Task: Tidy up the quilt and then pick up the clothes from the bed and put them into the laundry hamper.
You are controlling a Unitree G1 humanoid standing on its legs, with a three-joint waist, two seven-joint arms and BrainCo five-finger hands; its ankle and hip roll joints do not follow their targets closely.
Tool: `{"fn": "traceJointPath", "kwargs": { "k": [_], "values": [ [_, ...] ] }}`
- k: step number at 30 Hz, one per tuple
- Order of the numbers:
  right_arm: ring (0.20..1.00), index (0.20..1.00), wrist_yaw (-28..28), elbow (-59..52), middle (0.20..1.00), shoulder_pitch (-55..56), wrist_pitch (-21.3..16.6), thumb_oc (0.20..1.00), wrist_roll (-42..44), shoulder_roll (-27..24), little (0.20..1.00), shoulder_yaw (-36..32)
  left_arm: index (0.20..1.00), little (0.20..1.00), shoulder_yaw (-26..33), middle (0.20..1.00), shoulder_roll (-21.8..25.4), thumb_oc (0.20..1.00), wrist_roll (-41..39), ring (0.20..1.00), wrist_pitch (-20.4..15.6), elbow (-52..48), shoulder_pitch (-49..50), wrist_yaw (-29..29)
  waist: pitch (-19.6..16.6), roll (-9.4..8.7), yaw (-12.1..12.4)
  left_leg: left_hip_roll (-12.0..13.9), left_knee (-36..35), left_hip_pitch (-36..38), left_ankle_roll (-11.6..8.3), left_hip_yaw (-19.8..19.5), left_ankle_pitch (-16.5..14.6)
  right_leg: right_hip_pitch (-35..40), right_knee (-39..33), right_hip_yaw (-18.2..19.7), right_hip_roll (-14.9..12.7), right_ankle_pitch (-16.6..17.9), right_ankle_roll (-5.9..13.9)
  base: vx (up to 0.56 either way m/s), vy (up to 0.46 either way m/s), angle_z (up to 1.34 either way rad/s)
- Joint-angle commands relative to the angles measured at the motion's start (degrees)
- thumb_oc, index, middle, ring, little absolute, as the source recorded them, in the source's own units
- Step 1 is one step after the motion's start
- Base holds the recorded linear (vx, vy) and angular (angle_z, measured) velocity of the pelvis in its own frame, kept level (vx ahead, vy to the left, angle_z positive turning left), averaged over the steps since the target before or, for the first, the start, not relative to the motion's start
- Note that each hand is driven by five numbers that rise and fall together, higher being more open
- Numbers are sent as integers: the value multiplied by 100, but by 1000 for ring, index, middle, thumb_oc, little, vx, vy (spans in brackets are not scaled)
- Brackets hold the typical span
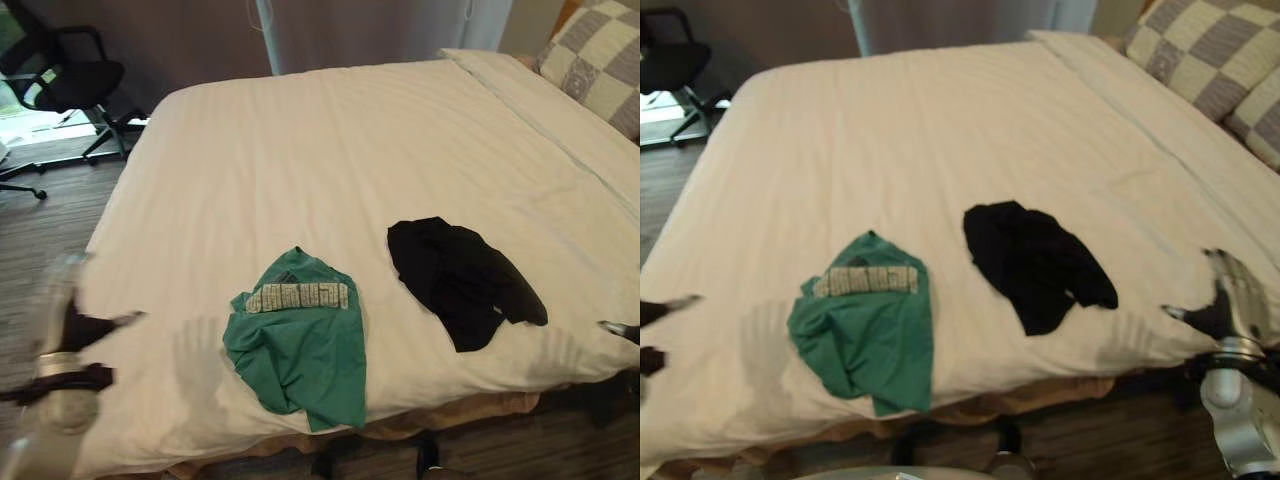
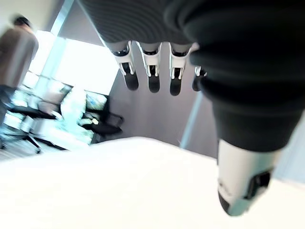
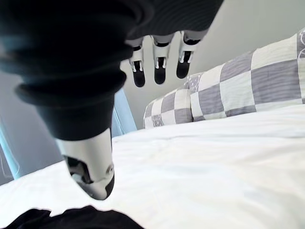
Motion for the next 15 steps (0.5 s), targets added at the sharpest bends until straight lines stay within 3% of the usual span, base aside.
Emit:
{"fn": "traceJointPath", "kwargs": {
  "k": [1, 2, 5, 6, 7, 9, 11, 12, 13, 14, 15],
  "values": [
    [1000, 1000, 11, -180, 1000, -910, 90, 1000, -316, -233, 1000, 241, 1000, 1000, -117, 1000, 95, 1000, 634, 1000, 178, 357, -1014, -87, 376, -267, -45, 47, 82, -78, -74, -133, -405, -17, 5, 30, -341, -520, 463, -212, -4, -30],
    [1000, 1000, 21, -353, 1000, -1264, 106, 1000, -317, -191, 1000, 500, 1000, 1000, -595, 1000, -14, 1000, 843, 1000, 243, 348, -1472, -128, 580, -297, -107, 50, 201, -247, -72, -108, -401, -187, 31, 115, -330, -488, 453, -189, -1, -34],
    [1000, 1000, -25, -396, 1000, -1706, 106, 1000, -273, -166, 1000, 768, 1000, 1000, -1116, 1000, -163, 1000, 939, 1000, 275, 561, -2135, -98, 812, -337, -145, 44, 403, -533, -64, -85, -403, -429, 112, 211, -338, -443, 432, -225, -6, -20],
    [1000, 1000, -68, -481, 1000, -2164, 109, 1000, -242, -148, 1000, 1053, 1000, 1000, -1593, 1000, -286, 1000, 1014, 1000, 354, 691, -2719, -115, 1053, -402, -192, 45, 605, -852, -59, -85, -380, -715, 233, 291, -346, -400, 408, -168, -10, -7],
    [1000, 1000, -74, -457, 1000, -2206, 113, 1000, -238, -153, 1000, 1055, 1000, 1000, -1621, 1000, -294, 1000, 1012, 1000, 354, 739, -2788, -99, 1061, -402, -185, 42, 646, -901, -57, -85, -389, -760, 262, 300, -352, -404, 406, -227, -11, -13],
    [1000, 1000, -118, -562, 1000, -2827, 110, 1000, -178, -157, 1000, 1414, 1000, 1000, -2216, 1000, -558, 1000, 1102, 1000, 531, 1264, -3412, -251, 1312, -507, -227, 50, 953, -1362, -61, -36, -388, -1194, 461, 361, -381, -351, 386, -181, -6, -16],
    [1000, 1000, -111, -572, 1000, -3017, 123, 1000, -155, -150, 1000, 1505, 1000, 1000, -2309, 1000, -761, 1000, 1135, 1000, 681, 1614, -3579, -338, 1371, -524, -222, 61, 1075, -1525, -61, -31, -404, -1353, 556, 358, -410, -355, 379, -135, -10, -8],
    [1000, 1000, -34, -605, 1000, -3347, 213, 1000, -147, -152, 1000, 1593, 918, 918, -2408, 918, -1023, 918, 1362, 918, 988, 2034, -3580, -692, 1527, -544, -175, 78, 1217, -1714, -67, -33, -420, -1527, 673, 336, -467, -358, 359, -110, -11, -2],
    [1000, 1000, -30, -600, 1000, -3372, 220, 1000, -147, -157, 1000, 1606, 802, 802, -2398, 802, -1034, 802, 1372, 802, 995, 2040, -3591, -698, 1529, -539, -184, 77, 1241, -1736, -66, -35, -428, -1546, 689, 339, -469, -363, 359, -126, -31, -4],
    [1000, 1000, 27, -551, 1000, -3736, 343, 1000, -158, -179, 1000, 1697, 432, 432, -2298, 432, -1264, 432, 1369, 432, 1158, 2312, -3435, -841, 1683, -556, -93, 76, 1332, -1875, -85, -50, -436, -1654, 757, 320, -510, -361, 331, -64, -23, 3],
    [1000, 1000, 24, -531, 1000, -3778, 346, 1000, -153, -186, 1000, 1730, 322, 322, -2281, 322, -1274, 322, 1371, 322, 1160, 2315, -3437, -842, 1685, -549, -110, 76, 1348, -1891, -86, -51, -441, -1668, 770, 322, -511, -365, 330, -84, -41, 2]
  ]
}}
